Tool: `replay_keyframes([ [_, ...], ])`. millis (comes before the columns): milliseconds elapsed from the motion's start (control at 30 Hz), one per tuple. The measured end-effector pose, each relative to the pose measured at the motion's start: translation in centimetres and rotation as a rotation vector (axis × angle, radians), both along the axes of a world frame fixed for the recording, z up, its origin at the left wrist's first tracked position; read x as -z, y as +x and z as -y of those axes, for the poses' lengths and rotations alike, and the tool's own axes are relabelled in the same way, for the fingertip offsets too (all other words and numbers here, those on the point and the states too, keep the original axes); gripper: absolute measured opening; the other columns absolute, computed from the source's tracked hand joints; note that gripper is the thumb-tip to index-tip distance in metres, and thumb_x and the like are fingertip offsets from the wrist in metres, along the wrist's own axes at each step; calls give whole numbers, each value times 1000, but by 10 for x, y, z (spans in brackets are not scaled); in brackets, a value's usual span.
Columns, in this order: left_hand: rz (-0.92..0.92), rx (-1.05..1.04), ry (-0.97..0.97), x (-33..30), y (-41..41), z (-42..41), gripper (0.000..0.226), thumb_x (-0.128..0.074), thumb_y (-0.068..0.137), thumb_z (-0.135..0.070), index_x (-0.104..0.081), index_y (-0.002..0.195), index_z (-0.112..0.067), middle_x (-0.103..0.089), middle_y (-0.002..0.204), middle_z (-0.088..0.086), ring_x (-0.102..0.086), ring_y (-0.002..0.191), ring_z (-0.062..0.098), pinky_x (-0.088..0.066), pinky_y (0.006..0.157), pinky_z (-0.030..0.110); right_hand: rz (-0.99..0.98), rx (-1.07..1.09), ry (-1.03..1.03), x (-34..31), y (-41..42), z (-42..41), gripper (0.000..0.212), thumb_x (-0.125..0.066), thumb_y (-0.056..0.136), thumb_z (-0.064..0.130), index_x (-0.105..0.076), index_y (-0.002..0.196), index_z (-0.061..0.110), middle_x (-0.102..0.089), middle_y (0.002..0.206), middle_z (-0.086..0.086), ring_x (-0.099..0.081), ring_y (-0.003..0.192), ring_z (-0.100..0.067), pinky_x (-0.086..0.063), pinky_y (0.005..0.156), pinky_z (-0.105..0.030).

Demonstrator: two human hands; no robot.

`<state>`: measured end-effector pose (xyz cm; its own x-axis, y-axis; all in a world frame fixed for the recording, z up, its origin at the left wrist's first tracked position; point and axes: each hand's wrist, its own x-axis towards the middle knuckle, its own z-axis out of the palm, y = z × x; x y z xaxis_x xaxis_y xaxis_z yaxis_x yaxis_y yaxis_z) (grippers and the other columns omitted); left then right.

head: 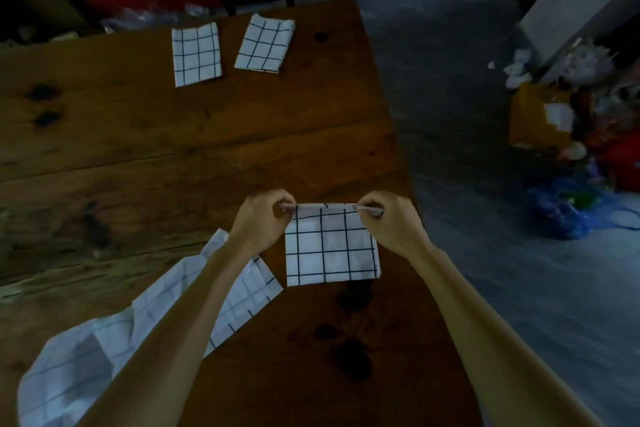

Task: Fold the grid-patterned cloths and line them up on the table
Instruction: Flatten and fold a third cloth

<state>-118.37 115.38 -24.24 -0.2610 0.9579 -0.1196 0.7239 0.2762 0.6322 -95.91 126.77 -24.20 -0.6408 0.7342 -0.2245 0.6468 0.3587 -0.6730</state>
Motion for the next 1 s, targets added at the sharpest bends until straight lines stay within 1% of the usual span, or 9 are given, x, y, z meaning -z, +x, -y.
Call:
replay_keyframes([
  [67,-2,27,-41,0,2,10,16,-67,83,-7,-66,94,-18,-62,90,-8,-57,84,7,-45,71,20,12,-13,-2,-1,7,9,13,-62,90,18,-63,102,22,-61,91,11,-56,70,-1,-41,62,-12],
  [133,-60,82,-111,5,4,23,22,-64,82,-2,-66,96,-18,-59,94,-7,-54,88,10,-44,70,24,30,-35,-26,-1,13,20,15,-63,87,13,-63,99,22,-62,95,9,-57,81,-2,-46,72,-17],
  [300,-177,149,-210,17,8,55,37,-52,78,11,-68,95,-17,-60,103,-2,-53,99,17,-46,74,29,236,-100,-179,-2,25,52,22,-59,86,12,-62,102,27,-60,105,10,-57,97,-6,-50,86,-25],
  [400,-164,54,-237,21,16,62,28,-47,88,-2,-64,105,-17,-59,106,0,-52,95,15,-43,74,28,355,-134,-204,3,28,65,23,-55,91,14,-62,110,25,-62,110,7,-57,97,-7,-49,86,-24],
  [500,-163,7,-200,27,27,59,27,-46,95,-16,-58,119,-18,-58,116,1,-53,102,17,-45,83,30,332,-65,-127,8,25,71,25,-53,95,16,-59,118,23,-60,123,2,-55,106,-9,-44,87,-21],
  [567,-163,-15,-184,31,38,56,33,-49,96,-19,-53,128,-16,-55,126,4,-52,109,19,-44,89,33,298,-53,-56,11,18,71,32,-51,96,19,-53,127,24,-53,133,1,-49,119,-13,-42,96,-26],
  [667,-210,-100,-185,36,49,51,38,-50,96,-23,-49,133,-13,-53,131,7,-50,116,24,-43,93,36,299,-121,23,19,-2,70,46,-49,98,23,-39,143,23,-39,148,-1,-34,136,-17,-31,111,-36],
  [833,-271,-175,-216,49,49,42,43,-46,97,-25,-42,138,-16,-46,134,8,-44,120,26,-39,94,36,226,-60,77,43,-28,69,50,-47,98,23,-33,147,21,-37,144,-4,-39,129,-19,-41,101,-31],
  [1000,-394,-103,-279,52,50,33,47,-41,97,-21,-35,144,-19,-38,138,8,-37,123,27,-33,100,38,277,-32,185,63,-32,63,48,-44,99,28,-36,145,17,-43,135,-5,-47,117,-18,-43,92,-29],
])
